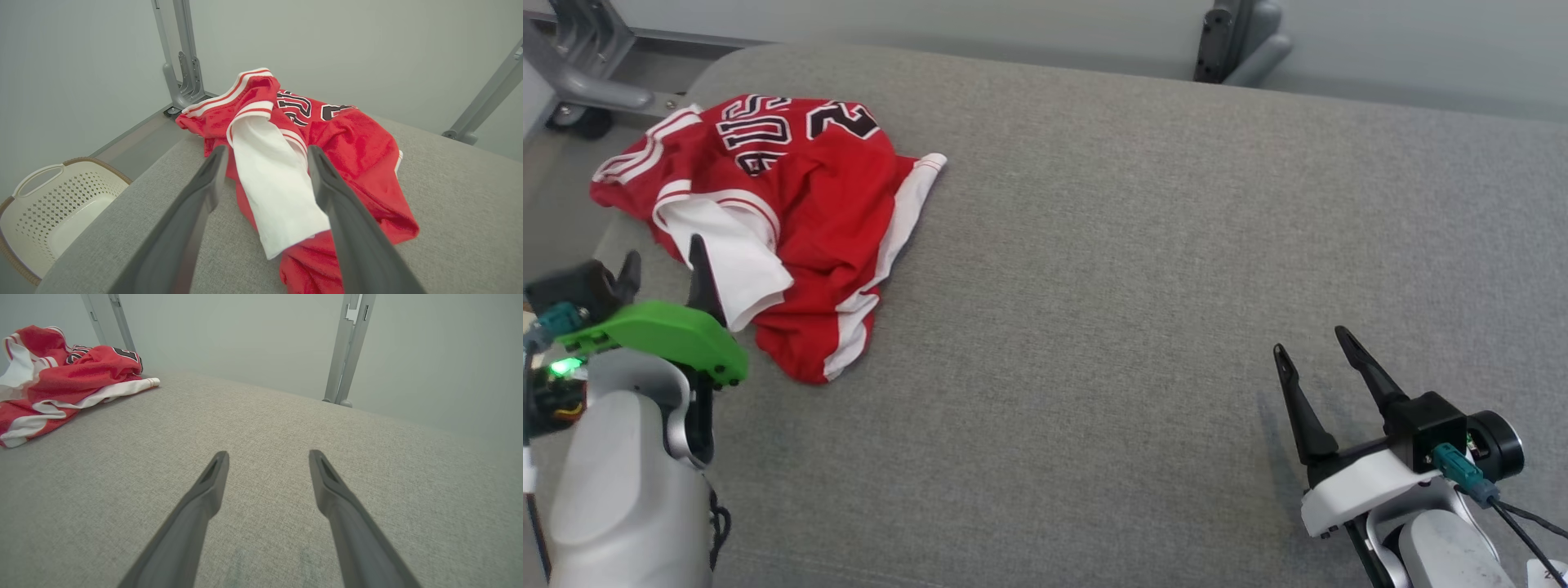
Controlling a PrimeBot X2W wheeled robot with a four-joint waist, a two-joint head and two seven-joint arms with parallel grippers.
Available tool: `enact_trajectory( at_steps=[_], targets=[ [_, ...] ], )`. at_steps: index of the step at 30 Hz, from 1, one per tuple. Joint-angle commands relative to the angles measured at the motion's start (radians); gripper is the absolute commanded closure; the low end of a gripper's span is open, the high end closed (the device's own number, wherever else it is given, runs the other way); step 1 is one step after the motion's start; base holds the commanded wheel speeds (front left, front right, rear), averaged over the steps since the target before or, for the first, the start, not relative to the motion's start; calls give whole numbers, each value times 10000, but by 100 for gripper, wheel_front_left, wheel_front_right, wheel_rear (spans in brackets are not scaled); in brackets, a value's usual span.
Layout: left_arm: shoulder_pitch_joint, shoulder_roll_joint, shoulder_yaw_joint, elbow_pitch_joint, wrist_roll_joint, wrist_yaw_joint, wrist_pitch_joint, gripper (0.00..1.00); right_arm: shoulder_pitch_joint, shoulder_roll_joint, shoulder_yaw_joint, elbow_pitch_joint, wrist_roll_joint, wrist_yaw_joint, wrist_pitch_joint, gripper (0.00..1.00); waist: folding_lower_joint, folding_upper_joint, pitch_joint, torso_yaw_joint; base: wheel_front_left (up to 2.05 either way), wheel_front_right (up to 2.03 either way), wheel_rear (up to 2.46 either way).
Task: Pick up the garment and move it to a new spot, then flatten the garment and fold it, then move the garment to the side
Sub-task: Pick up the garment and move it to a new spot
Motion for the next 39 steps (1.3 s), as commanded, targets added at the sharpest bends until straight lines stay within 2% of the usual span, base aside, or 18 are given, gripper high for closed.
enact_trajectory(
  at_steps=[1, 8, 17, 18, 19, 20, 23, 30, 35, 36, 39],
  targets=[
    [-573, 193, 97, 323, 17, 161, 63, 0, -225, -98, 4, -55, 78, -3, -32, 0, 0, 106, 1250, -1122, 0, 0, 0],
    [-2205, 995, 397, 1933, -1, 636, 29, 0, -648, -133, 270, -89, 174, -3, -33, 0, 0, 106, 1989, -1688, 0, 0, 0],
    [-3118, 1924, 327, 3768, 471, 1497, -307, 0, -421, -272, 1024, 114, 315, -3, -33, 0, 0, 106, 2181, -2006, 0, 0, 0],
    [-3146, 1954, 282, 3935, 513, 1570, -339, 51, -382, -266, 1044, 134, 360, -3, -32, 0, 0, 106, 2151, -2020, 0, 0, 0],
    [-3168, 1967, 233, 4051, 561, 1625, -383, 84, -339, -257, 1050, 149, 373, -3, -32, 0, 0, 106, 2121, -2028, 0, 0, 0],
    [-3202, 2012, 210, 4166, 577, 1696, -452, 100, -307, -240, 1050, 165, 405, -3, -32, 0, 0, 106, 2088, -2030, 0, 0, 0],
    [-3311, 2071, 392, 4310, 366, 1780, -824, 100, -276, -140, 1055, 205, 462, -3, -33, 0, 0, 106, 1933, -2019, 0, 0, 0],
    [-3863, 1879, 132, 3523, 406, 1316, -1727, 100, 6, 32, 1136, 394, 578, -3, -32, 0, 0, 106, 1256, -1889, 0, 0, 0],
    [-4579, 1529, -117, 2376, 83, 421, -1600, 100, 230, 229, 1177, 509, 791, -3, -33, 0, 0, 106, 600, -1940, 0, 0, 0],
    [-4579, 1529, -117, 2376, 83, 421, -1600, 100, 230, 229, 1177, 509, 791, -3, -33, 0, 0, 106, 600, -1940, 0, 0, 0],
    [-4870, 1153, -521, 1371, -154, -197, -1012, 100, 412, 354, 1173, 594, 906, -3, -32, 0, 0, 106, 183, -2085, 0, 0, 0]
  ],
)
